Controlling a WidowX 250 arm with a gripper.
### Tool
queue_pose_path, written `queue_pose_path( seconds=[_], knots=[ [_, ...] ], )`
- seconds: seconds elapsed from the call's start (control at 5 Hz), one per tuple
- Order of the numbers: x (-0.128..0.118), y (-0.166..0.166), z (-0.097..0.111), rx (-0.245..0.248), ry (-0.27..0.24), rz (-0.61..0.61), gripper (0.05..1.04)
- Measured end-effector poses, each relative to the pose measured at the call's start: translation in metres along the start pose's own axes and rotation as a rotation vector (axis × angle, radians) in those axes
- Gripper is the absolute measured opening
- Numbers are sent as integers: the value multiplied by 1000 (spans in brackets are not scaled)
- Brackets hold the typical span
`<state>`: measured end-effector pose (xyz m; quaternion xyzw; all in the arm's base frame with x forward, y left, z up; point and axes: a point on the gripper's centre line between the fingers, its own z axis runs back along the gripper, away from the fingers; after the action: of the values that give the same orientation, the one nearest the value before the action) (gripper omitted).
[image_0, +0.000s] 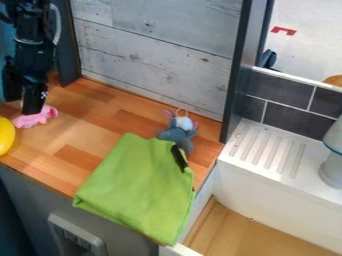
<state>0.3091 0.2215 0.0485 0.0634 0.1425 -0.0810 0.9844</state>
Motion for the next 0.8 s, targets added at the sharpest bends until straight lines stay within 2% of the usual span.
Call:
queue_pose_path(
  seconds=[0.2, 0.4, 0.6, 0.8],
  knots=[
    [6, 8, -6, 16, 17, 4, 1003],
    [17, 9, -24, -4, 38, -3, 959],
    [23, 3, -31, -57, 38, -4, 697],
    [25, -3, -34, -86, 18, -5, 499]
  ],
)
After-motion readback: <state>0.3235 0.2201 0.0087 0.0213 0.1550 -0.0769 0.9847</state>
